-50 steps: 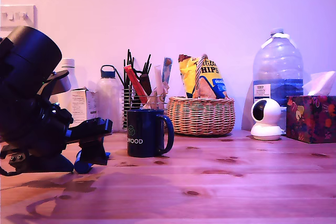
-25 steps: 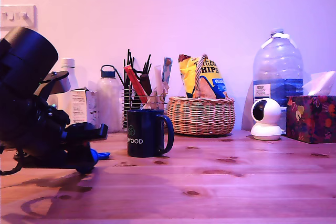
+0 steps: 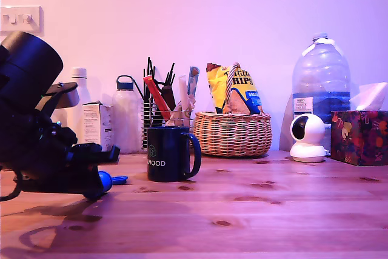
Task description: Pick up the coffee capsules from the table one by one and drop them inside the nearest coffee cup
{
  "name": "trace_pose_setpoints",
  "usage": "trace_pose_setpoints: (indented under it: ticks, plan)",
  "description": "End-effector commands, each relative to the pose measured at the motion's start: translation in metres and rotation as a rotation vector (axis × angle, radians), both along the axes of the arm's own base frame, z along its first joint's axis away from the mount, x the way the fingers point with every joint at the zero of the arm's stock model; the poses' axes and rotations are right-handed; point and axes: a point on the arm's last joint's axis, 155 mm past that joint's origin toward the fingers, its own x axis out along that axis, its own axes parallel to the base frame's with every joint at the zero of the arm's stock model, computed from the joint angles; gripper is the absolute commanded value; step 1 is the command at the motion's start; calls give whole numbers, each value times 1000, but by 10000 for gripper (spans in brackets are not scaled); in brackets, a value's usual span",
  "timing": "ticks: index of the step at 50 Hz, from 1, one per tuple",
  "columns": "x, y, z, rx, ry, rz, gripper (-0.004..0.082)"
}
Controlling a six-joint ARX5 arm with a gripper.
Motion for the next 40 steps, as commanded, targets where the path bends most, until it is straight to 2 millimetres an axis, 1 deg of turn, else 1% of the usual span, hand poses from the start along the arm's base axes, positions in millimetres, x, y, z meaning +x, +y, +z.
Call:
trace_pose_setpoints:
  ticks: [1, 8, 16, 21, 25, 31, 36, 40]
  plan:
    - [4, -9, 29, -4, -71, -35, 157]
    - [-2, -10, 50, 30, -102, -74, 157]
    - [-6, -8, 80, 13, -149, -77, 157]
    - [-6, -9, 101, -2, -201, -86, 157]
    - [-8, -13, 114, -23, -230, -106, 157]
    - [-10, -16, 124, -45, -252, -124, 157]
    - [-10, -19, 127, -56, -255, -139, 157]
    - [-11, -26, 130, -71, -250, -172, 157]
